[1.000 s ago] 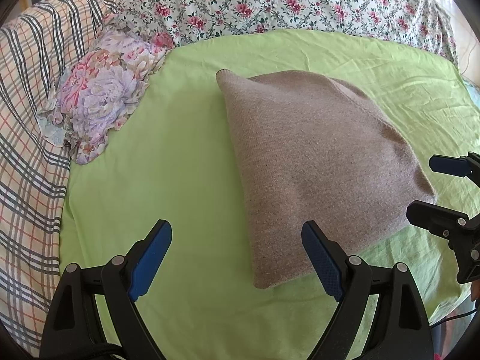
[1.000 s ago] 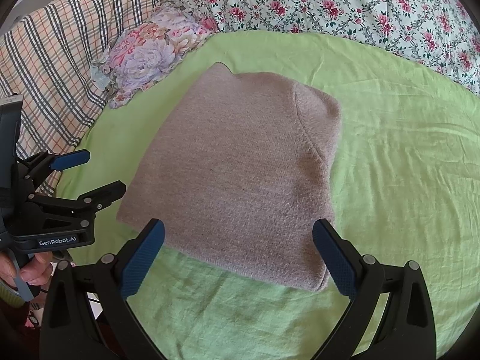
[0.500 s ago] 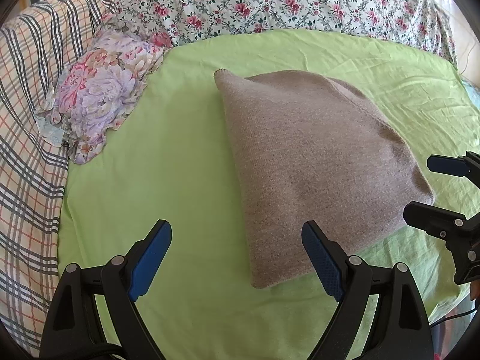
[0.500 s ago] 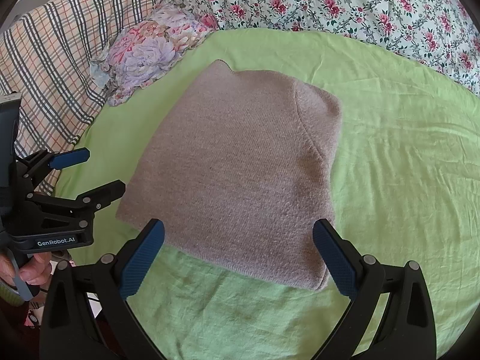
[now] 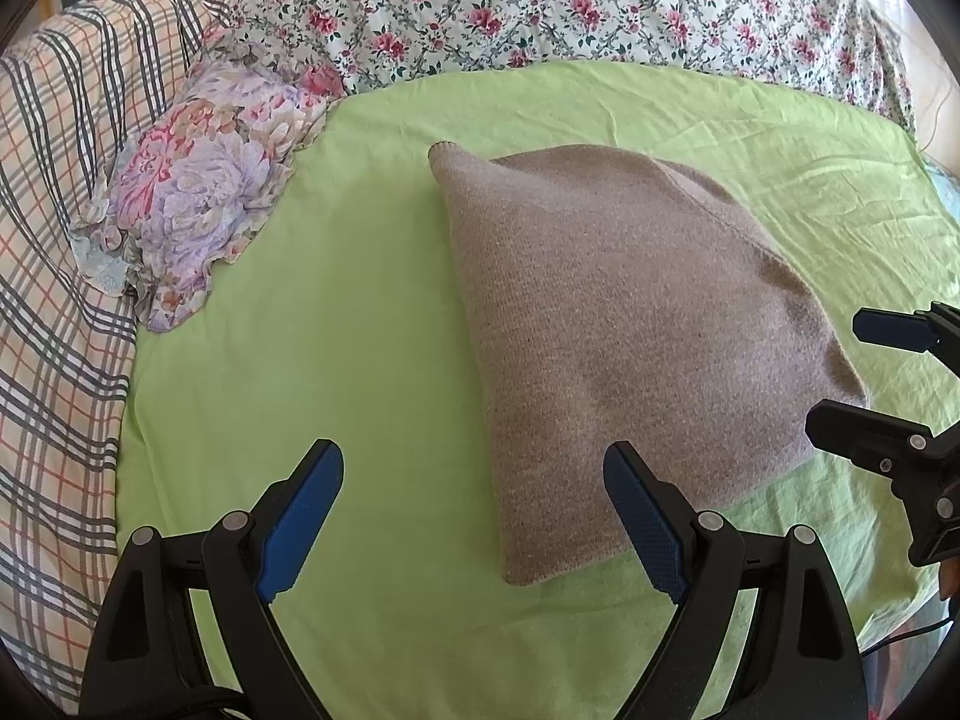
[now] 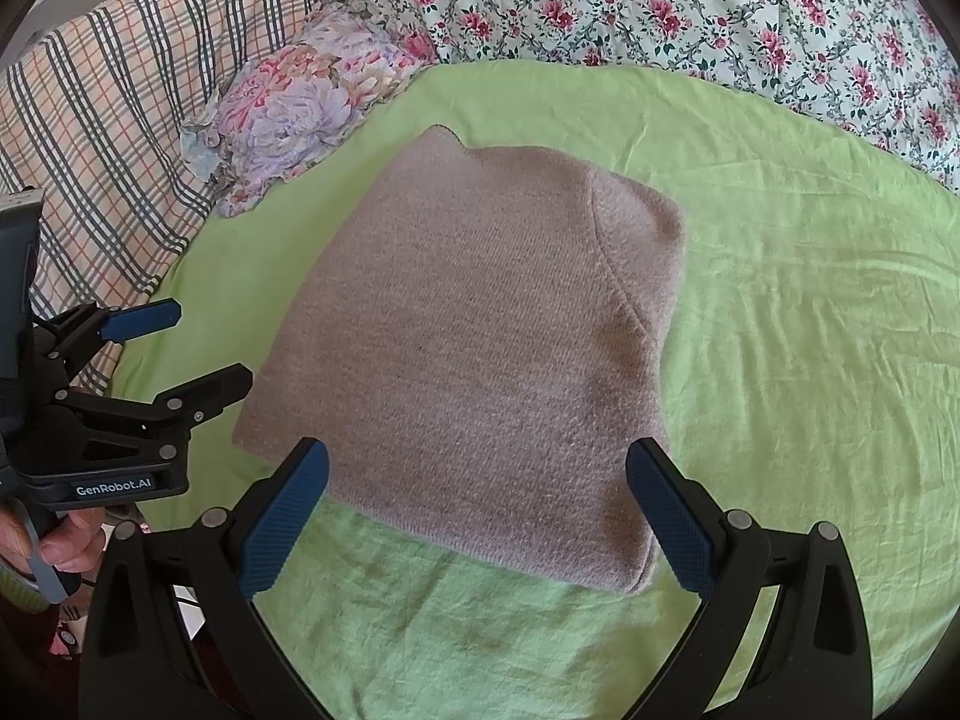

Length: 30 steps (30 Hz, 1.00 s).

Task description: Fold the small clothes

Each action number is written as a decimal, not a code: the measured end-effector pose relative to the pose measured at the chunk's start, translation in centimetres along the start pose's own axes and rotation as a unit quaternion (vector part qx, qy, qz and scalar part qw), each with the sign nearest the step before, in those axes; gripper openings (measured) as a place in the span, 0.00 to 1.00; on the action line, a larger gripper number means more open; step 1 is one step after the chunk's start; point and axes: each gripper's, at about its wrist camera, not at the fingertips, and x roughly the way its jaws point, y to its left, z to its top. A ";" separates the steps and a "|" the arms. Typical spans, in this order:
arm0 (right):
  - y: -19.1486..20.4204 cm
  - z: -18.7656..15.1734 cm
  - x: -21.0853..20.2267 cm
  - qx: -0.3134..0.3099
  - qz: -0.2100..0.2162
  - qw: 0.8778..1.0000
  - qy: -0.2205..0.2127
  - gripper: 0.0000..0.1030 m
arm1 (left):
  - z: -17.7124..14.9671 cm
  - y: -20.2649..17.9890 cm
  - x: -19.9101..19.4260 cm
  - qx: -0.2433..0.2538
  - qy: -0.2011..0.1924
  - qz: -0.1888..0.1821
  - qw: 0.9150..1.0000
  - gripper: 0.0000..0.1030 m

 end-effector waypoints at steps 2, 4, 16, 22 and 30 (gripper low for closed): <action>-0.2 0.2 -0.1 -0.001 0.001 1.000 -0.002 0.96 | 0.3 0.0 0.1 -0.001 0.002 -0.001 1.000 0.87; -0.2 0.3 -0.1 -0.001 0.001 1.000 -0.003 0.96 | 0.5 0.0 0.1 -0.001 0.002 -0.001 1.000 0.87; -0.3 0.6 0.1 0.000 0.004 1.000 -0.004 0.97 | 0.9 -0.2 0.2 0.001 0.003 0.000 1.000 0.87; -0.5 0.7 0.1 -0.001 0.005 1.000 -0.004 0.97 | 1.4 -0.2 0.5 0.006 0.000 0.004 1.000 0.87; -1.8 1.7 0.9 0.008 -0.004 1.000 0.001 0.97 | 2.4 0.2 1.2 0.004 -0.001 0.003 1.000 0.87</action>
